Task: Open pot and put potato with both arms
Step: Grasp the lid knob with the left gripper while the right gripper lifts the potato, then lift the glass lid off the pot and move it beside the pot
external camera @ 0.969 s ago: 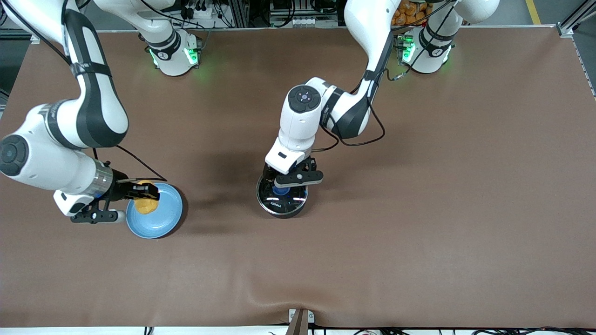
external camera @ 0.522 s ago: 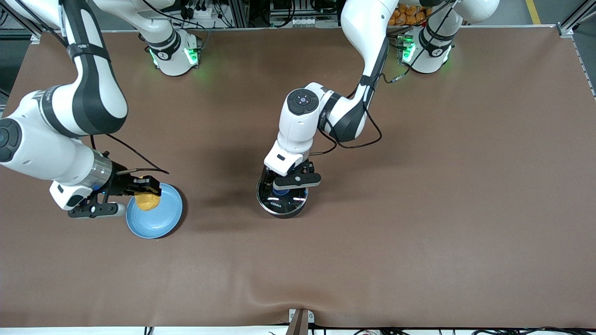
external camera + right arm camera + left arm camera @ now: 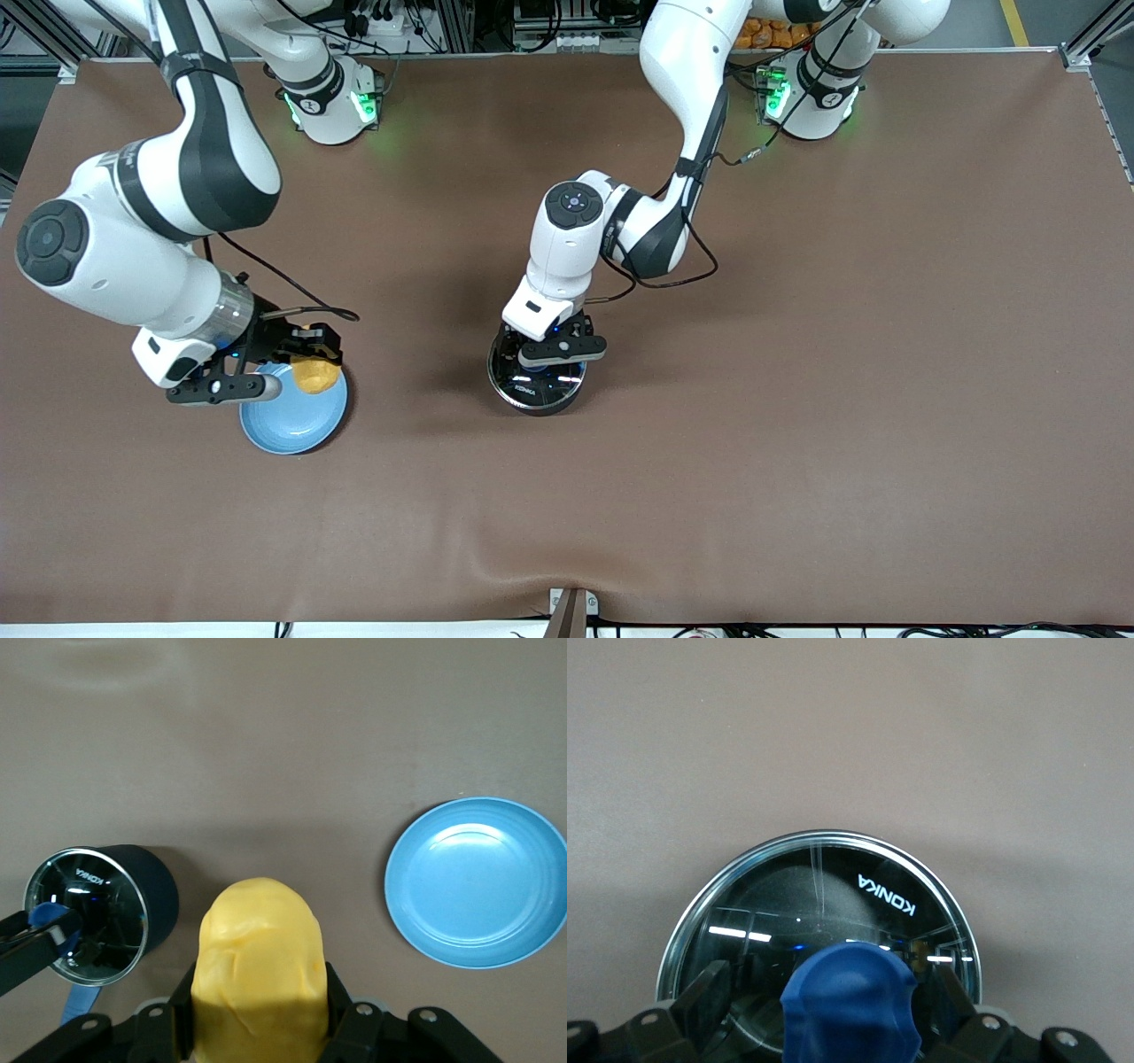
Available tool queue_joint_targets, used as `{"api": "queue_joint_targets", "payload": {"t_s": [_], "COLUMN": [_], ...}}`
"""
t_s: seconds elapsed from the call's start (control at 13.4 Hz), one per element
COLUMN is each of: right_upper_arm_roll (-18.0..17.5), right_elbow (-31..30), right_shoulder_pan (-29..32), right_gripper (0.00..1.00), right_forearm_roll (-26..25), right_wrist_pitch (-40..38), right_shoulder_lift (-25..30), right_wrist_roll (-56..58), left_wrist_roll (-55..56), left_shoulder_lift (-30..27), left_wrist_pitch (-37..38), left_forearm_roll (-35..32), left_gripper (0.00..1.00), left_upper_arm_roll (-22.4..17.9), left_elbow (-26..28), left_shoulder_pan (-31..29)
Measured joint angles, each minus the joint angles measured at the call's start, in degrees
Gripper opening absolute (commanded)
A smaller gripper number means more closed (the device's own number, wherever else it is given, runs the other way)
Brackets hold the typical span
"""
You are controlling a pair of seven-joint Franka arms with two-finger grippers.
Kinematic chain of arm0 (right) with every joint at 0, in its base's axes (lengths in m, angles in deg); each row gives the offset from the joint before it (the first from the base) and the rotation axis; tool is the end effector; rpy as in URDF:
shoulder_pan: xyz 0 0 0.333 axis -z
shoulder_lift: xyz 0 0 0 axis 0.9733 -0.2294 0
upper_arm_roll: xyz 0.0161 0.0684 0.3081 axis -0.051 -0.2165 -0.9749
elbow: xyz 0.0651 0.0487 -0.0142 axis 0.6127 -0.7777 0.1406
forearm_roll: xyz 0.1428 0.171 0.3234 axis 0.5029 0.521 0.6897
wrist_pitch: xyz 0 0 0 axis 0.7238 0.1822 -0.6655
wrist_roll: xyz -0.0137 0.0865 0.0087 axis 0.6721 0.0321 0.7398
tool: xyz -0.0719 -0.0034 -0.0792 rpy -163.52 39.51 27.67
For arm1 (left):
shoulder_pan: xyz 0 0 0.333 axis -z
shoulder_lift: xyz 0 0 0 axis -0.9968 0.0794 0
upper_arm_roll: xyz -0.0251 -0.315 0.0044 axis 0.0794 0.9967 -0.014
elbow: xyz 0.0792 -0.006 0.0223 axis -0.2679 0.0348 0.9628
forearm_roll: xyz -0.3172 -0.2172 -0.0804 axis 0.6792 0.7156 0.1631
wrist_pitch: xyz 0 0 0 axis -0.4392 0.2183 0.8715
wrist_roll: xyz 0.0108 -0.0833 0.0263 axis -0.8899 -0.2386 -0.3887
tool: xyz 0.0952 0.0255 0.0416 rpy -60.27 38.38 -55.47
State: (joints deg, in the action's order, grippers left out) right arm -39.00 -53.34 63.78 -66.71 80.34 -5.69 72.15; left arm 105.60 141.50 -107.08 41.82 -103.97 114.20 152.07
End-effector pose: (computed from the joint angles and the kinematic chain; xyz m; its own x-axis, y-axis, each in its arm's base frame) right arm 0.6437 0.1598 0.4668 0.9994 0.0281 0.0179 0.0310 -0.9815 -0.1889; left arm 0.5424 -0.5549 0.2746 0.9444 0.2096 0.2533 0.1481 -0.9590 0.2414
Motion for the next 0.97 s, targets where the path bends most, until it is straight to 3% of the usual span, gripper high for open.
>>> {"api": "queue_joint_targets", "payload": {"t_s": [0.45,0.52,0.6,0.97], "right_upper_arm_roll": [-0.04,-0.05,-0.07,0.03], "right_elbow": [1.7,1.71,1.7,1.65], "right_shoulder_pan": [-1.27,-1.77,-2.47,-3.89], "right_gripper": [0.0,0.0,0.0,0.0], "right_forearm_roll": [0.08,0.12,0.25,3.88], "right_wrist_pitch": [-3.05,-3.16,-3.19,-3.19], "right_shoulder_lift": [0.02,0.0,-0.03,-0.38], "right_wrist_roll": [-0.37,-0.8,-1.27,-2.09], "left_wrist_roll": [-0.11,-0.17,-0.33,-0.61], "left_shoulder_lift": [0.87,1.08,1.32,1.41], "left_wrist_pitch": [-2.29,-2.54,-2.75,-3.36], "left_forearm_roll": [0.0,0.0,0.0,0.0], "left_gripper": [0.99,0.81,0.7,0.68], "left_upper_arm_roll": [0.05,0.09,0.12,0.12], "left_elbow": [0.0,0.0,0.0,-0.42], "left_shoulder_pan": [0.43,0.48,0.55,0.77]}}
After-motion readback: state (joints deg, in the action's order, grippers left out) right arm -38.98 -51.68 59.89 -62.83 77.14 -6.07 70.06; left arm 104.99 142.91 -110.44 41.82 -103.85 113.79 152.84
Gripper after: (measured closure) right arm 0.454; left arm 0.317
